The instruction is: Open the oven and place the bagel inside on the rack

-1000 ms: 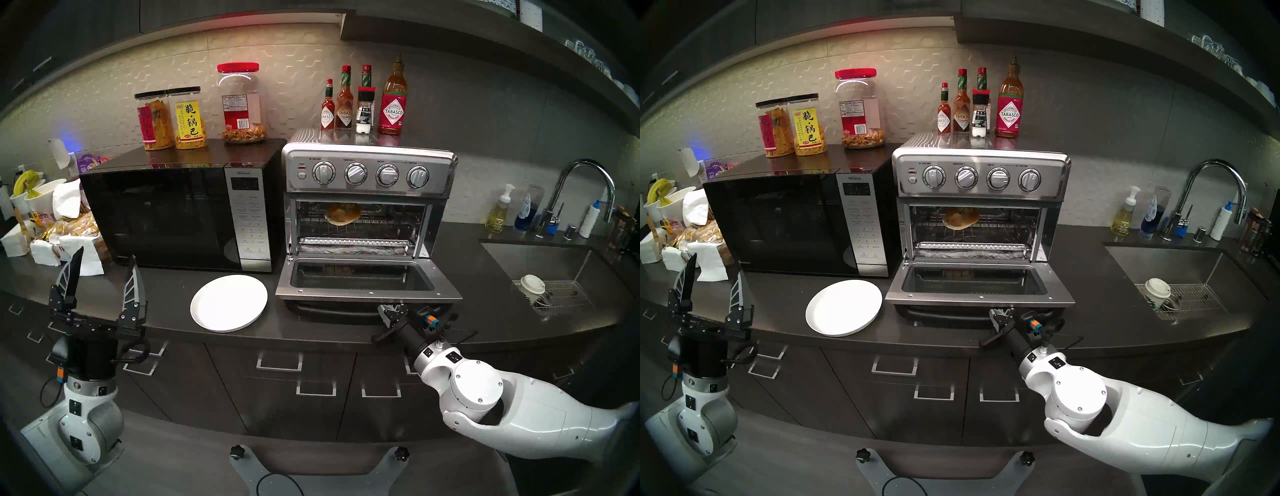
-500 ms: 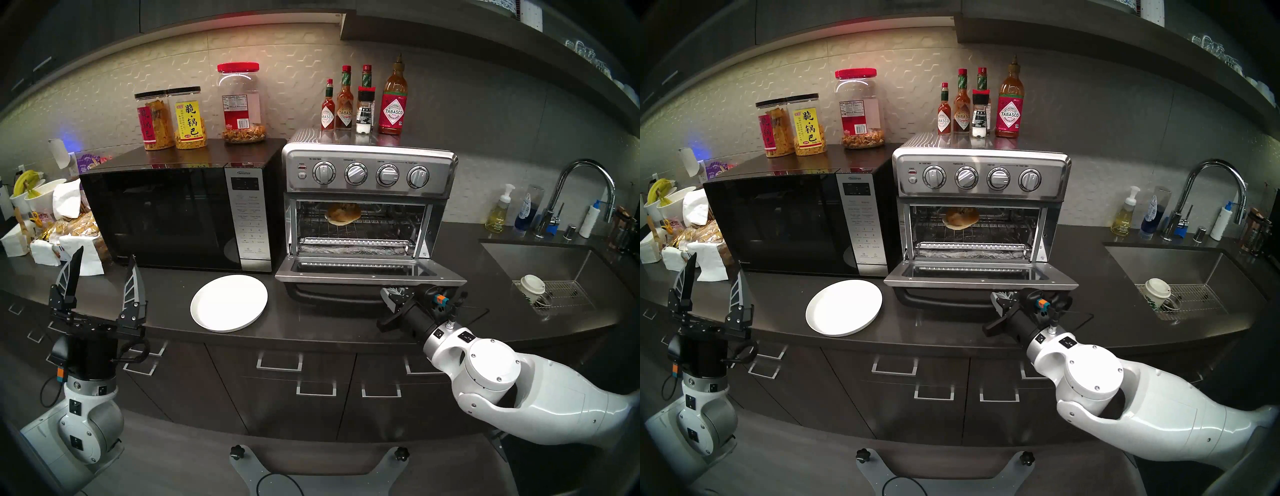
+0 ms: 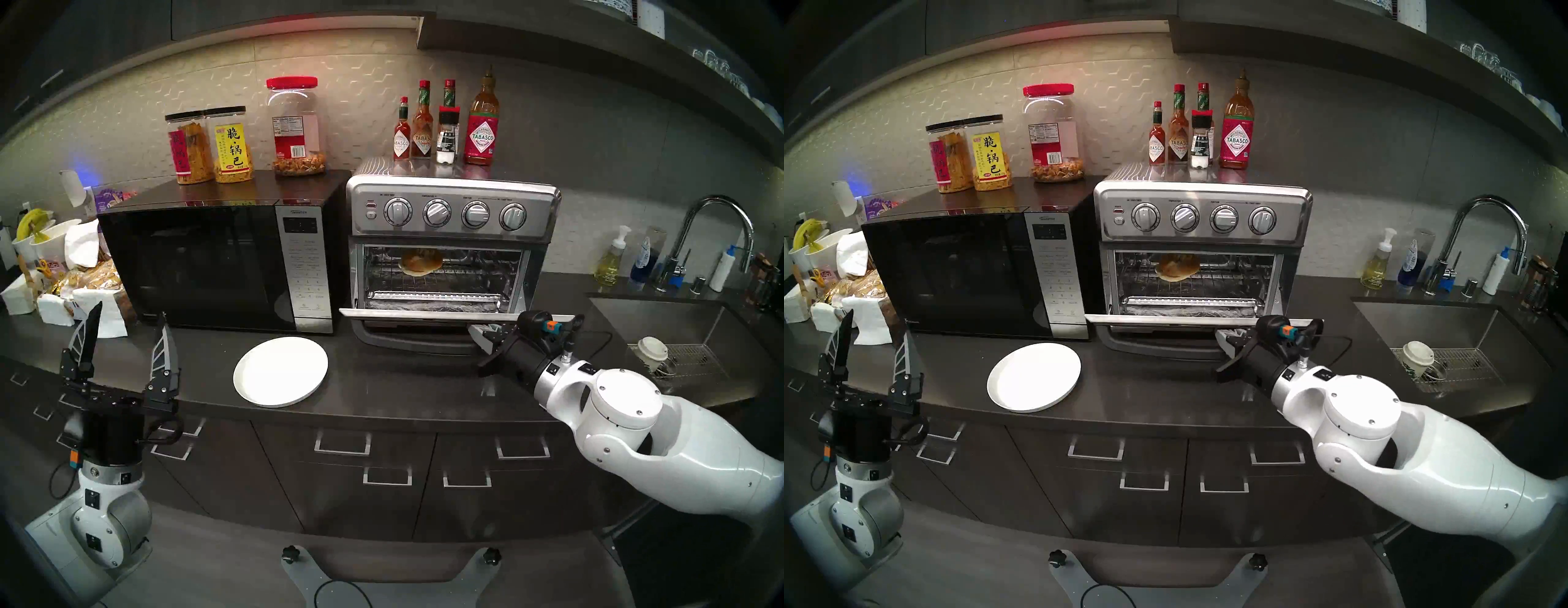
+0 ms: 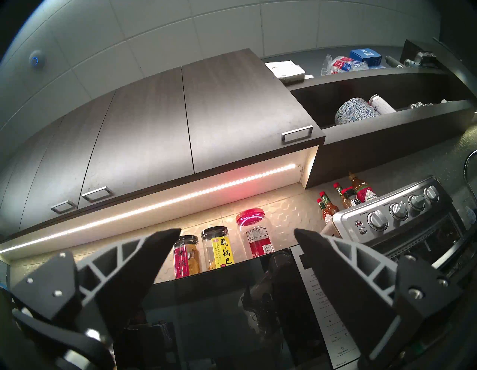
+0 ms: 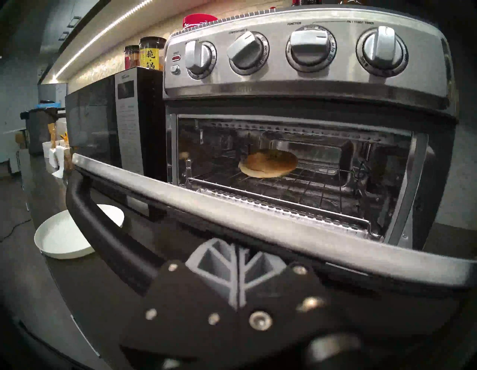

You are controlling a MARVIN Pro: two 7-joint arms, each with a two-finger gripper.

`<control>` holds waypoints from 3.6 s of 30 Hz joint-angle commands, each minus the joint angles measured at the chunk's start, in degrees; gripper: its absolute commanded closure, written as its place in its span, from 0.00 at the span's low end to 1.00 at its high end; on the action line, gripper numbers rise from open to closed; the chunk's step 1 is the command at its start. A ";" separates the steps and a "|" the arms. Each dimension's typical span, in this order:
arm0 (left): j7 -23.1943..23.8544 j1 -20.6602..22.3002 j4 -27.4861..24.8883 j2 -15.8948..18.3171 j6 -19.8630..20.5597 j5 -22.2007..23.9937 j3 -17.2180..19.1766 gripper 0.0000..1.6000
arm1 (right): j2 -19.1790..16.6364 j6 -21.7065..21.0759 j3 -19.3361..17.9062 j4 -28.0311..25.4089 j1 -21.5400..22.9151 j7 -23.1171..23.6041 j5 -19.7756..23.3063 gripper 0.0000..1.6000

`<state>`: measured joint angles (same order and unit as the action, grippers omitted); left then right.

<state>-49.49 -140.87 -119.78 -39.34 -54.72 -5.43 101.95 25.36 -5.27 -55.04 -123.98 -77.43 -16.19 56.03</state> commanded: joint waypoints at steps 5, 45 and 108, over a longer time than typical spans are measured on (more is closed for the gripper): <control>-0.05 0.14 -0.43 0.00 -0.10 -0.03 0.25 0.00 | -4.01 -3.94 -9.71 2.78 7.41 2.50 6.14 1.00; -0.04 0.24 -0.32 0.01 -0.09 -0.03 0.14 0.00 | -15.47 -11.22 -27.15 2.68 -4.28 11.15 23.94 1.00; -0.04 0.79 0.06 0.04 -0.11 -0.06 -0.39 0.00 | -4.94 30.50 -24.10 11.96 -37.94 -4.22 15.73 0.85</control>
<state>-49.49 -140.22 -119.31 -39.33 -54.72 -5.45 101.29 19.00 19.12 -77.29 -111.46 -111.58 -19.79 73.01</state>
